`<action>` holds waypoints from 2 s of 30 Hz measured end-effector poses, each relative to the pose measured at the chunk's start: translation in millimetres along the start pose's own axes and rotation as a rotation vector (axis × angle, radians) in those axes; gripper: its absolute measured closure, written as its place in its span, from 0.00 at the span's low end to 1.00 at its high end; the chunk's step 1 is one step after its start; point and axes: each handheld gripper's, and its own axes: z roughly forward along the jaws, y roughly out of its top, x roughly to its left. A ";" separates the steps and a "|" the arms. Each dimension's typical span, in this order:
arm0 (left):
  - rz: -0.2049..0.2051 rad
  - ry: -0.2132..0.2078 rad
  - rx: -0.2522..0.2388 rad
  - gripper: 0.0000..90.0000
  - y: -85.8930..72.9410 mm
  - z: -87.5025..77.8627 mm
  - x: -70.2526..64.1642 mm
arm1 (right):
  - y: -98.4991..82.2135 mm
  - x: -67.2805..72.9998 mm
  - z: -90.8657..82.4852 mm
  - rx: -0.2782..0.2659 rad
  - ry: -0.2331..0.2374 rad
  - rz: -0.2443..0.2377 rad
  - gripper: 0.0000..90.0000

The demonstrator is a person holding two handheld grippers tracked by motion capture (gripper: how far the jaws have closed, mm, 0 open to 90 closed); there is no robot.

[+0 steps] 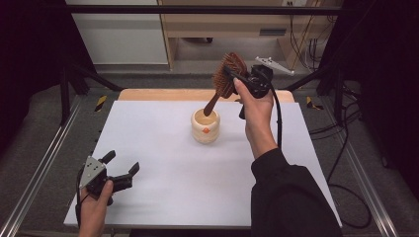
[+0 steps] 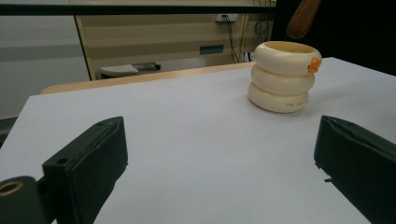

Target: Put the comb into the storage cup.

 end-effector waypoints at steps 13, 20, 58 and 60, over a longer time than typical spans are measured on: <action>-0.002 -0.004 -0.001 0.03 -0.3 0.2 0.2 | -4.7 0.7 7.7 0.023 -0.002 -0.017 0.57; -0.003 -0.003 -0.003 0.03 -0.2 0.1 0.6 | -10.2 2.8 13.7 0.046 -0.004 -0.039 0.57; -0.006 -0.006 -0.011 0.03 -0.2 -0.3 1.4 | -35.9 2.4 33.3 0.114 -0.003 -0.067 0.57; -0.006 -0.004 -0.012 0.03 -0.1 -0.5 1.8 | -38.0 3.1 34.9 0.119 -0.002 -0.069 0.57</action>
